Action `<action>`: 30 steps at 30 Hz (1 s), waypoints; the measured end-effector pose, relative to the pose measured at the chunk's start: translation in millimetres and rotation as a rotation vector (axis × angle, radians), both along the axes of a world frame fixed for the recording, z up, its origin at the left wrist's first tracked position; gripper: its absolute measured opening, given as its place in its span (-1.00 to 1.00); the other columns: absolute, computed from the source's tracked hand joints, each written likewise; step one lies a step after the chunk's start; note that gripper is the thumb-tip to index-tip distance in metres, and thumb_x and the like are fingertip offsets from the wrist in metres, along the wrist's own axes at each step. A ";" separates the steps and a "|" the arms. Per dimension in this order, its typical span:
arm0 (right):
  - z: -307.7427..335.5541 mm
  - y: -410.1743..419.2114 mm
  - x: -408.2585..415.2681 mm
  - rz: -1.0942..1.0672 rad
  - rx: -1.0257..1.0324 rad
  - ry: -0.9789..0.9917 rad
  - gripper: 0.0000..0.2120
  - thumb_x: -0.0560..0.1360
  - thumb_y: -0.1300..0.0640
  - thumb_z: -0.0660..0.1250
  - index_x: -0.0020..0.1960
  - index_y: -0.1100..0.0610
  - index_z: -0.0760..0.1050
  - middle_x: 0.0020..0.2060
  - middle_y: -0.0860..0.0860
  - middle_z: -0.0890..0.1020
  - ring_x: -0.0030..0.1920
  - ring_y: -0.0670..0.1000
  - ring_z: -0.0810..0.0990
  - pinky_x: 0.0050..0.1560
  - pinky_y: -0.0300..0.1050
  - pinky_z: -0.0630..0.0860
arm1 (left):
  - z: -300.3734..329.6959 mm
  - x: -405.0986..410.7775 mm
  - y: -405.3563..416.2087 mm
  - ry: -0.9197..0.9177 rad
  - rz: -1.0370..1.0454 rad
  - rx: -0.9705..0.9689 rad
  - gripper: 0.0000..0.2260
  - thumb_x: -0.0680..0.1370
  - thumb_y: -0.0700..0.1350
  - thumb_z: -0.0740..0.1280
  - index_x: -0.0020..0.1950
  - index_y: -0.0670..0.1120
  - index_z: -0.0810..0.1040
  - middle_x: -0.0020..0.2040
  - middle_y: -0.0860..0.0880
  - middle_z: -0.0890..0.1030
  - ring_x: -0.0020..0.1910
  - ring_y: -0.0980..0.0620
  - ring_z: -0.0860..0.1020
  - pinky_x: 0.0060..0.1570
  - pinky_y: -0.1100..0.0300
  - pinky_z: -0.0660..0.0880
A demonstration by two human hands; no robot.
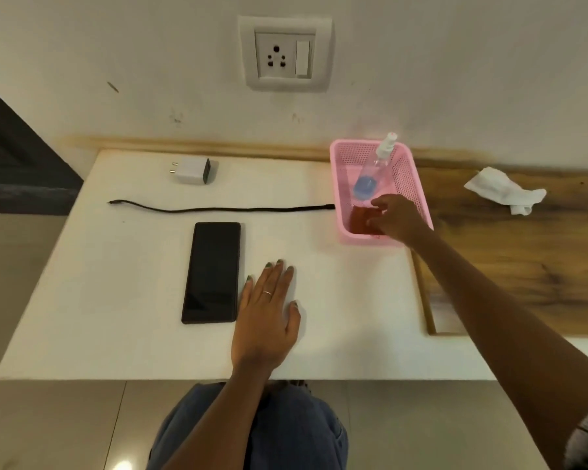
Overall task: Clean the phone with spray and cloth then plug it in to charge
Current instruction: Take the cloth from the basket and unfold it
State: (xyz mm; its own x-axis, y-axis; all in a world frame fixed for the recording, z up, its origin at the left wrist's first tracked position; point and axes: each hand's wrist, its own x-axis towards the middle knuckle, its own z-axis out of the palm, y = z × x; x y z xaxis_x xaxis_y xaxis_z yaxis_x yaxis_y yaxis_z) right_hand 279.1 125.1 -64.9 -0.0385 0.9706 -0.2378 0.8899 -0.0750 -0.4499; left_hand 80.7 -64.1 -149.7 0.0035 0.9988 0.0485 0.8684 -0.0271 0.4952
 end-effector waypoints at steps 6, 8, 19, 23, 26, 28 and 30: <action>-6.8 11.5 -5.6 -0.066 -0.037 -0.048 -0.75 0.43 0.20 0.42 0.08 0.26 0.55 0.02 0.17 0.63 -0.01 0.13 0.58 0.10 -0.07 0.48 | -2.3 0.8 0.9 -0.019 0.003 -0.009 -0.50 0.59 0.07 -0.01 0.54 0.02 0.14 0.55 0.04 0.17 0.54 0.06 0.08 0.50 -0.07 0.07; -5.4 9.8 -5.1 -0.059 -0.021 -0.069 -0.76 0.42 0.19 0.42 0.04 0.28 0.57 -0.02 0.19 0.64 -0.06 0.12 0.58 0.00 -0.12 0.45 | -2.4 0.6 0.4 -0.027 0.006 -0.007 -0.50 0.59 0.08 -0.02 0.54 0.03 0.14 0.54 0.04 0.17 0.54 0.06 0.08 0.50 -0.06 0.07; 54.1 -45.7 -20.8 -0.081 0.183 0.608 -0.90 0.42 0.21 0.41 -0.09 0.17 0.54 -0.19 0.17 0.64 -0.20 0.12 0.60 -0.12 -0.02 0.55 | 0.1 0.2 -1.0 -0.026 0.009 0.004 -0.47 0.59 0.12 -0.02 0.55 0.00 0.13 0.55 0.04 0.14 0.54 0.07 0.03 0.51 -0.03 0.04; 45.3 -85.4 -39.4 0.067 -0.010 0.579 -0.94 0.43 0.22 0.41 -0.11 0.18 0.57 -0.29 0.09 0.62 -0.30 0.02 0.56 -0.25 -0.09 0.53 | 2.4 1.1 -0.8 -0.065 0.048 0.014 -0.40 0.57 0.22 0.00 0.56 -0.02 0.05 0.56 0.01 0.10 0.55 0.01 0.01 0.51 0.01 0.00; 13.2 -105.9 -51.9 0.101 -0.235 0.480 -0.89 0.47 0.22 0.35 0.00 0.18 0.56 -0.16 0.09 0.63 -0.14 0.07 0.59 -0.12 -0.08 0.54 | 2.8 1.8 -0.1 -0.083 0.050 0.022 -0.34 0.55 0.31 -0.06 0.56 -0.01 0.00 0.57 0.01 0.08 0.55 0.01 0.01 0.51 0.02 -0.02; -7.9 -115.6 -58.4 0.126 -0.294 0.382 -0.82 0.51 0.24 0.27 0.09 0.18 0.55 -0.05 0.07 0.61 -0.03 0.06 0.57 -0.02 -0.13 0.50 | 2.3 1.5 0.0 -0.090 0.041 0.023 -0.30 0.52 0.35 -0.09 0.56 -0.02 0.01 0.57 0.01 0.09 0.55 0.01 0.02 0.51 0.01 -0.01; -19.7 -120.0 -64.4 0.118 -0.268 0.335 -0.76 0.53 0.28 0.20 0.15 0.19 0.54 0.05 0.10 0.60 0.06 0.07 0.54 0.08 -0.14 0.48 | 1.8 1.5 -0.1 -0.100 0.033 0.032 -0.28 0.51 0.36 -0.08 0.55 -0.02 0.04 0.56 0.00 0.12 0.55 -0.02 0.05 0.50 -0.03 0.02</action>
State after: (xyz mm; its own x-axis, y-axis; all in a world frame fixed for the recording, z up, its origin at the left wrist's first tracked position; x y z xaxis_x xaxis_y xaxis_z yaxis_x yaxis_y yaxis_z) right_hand 214.8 5.1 -84.6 -0.2632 0.8605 -0.4361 0.7079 -0.1348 -0.6934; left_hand 82.3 -64.2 -148.0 -0.0363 0.9962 0.0787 0.8153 -0.0161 0.5789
